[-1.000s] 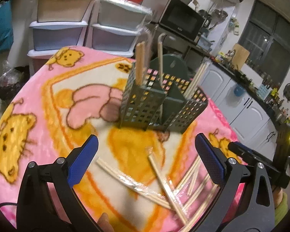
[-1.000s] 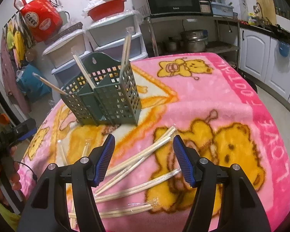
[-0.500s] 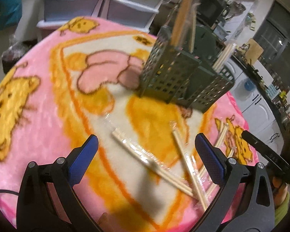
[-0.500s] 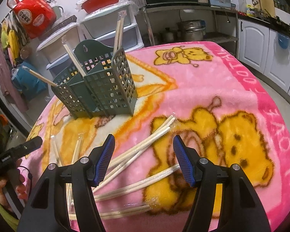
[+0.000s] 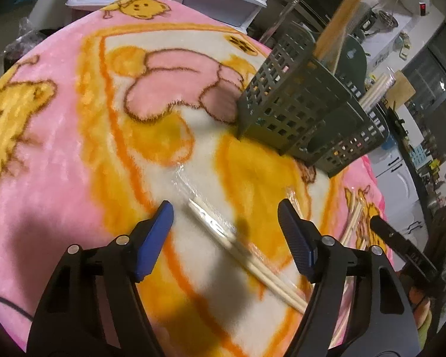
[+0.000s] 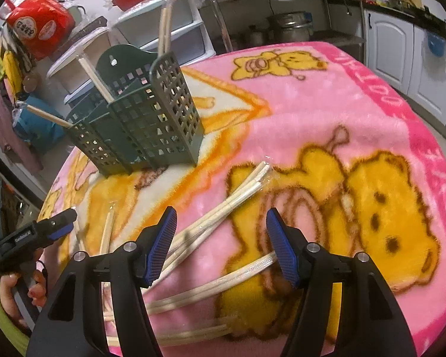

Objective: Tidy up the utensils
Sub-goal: 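Close the left tool on a wrapped chopstick pair while the right tool grasps another, then lift the left tool's chopsticks over the green holder while the right tool carries its pair there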

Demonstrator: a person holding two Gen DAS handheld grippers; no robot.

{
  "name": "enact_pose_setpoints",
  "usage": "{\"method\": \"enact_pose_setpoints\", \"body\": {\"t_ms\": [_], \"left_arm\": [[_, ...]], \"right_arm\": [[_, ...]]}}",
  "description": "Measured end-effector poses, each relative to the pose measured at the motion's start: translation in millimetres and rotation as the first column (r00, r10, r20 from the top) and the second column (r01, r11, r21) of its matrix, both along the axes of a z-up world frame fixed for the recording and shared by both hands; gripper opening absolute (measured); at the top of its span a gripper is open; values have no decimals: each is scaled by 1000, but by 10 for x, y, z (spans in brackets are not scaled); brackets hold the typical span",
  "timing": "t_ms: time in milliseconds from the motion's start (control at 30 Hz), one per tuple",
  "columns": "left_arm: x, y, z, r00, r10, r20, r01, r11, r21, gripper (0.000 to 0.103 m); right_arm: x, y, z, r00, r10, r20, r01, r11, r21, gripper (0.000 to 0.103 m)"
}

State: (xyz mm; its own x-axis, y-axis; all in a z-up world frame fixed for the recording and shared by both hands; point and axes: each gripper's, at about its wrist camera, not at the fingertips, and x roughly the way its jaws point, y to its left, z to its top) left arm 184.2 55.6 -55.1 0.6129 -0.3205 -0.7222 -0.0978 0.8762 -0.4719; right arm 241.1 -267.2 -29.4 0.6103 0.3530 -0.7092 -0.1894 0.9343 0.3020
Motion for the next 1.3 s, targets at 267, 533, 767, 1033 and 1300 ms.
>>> {"method": "enact_pose_setpoints", "body": {"t_ms": [267,533,767,1033,1300], "left_arm": [[119,57,-20,1000,30,-5,-30,1000,-5,51],[224,78,-32,999,49,-6,-49,999,7,42],[273,86,-42,998,64,-1,-64,998,15,35],[308,86,-58,997,82,4,-82,996,42,25],[324,167,-81,995,102,-7,-101,994,29,12]], "right_arm": [[133,-41,-66,999,-13,-38,14,999,39,60],[356,-99,-132,994,-50,-94,60,992,107,53],[501,-162,-218,987,-92,-131,110,984,139,30],[511,-260,-220,985,-119,-125,138,976,165,17],[425,-341,-124,988,-122,-99,140,969,204,15]]}}
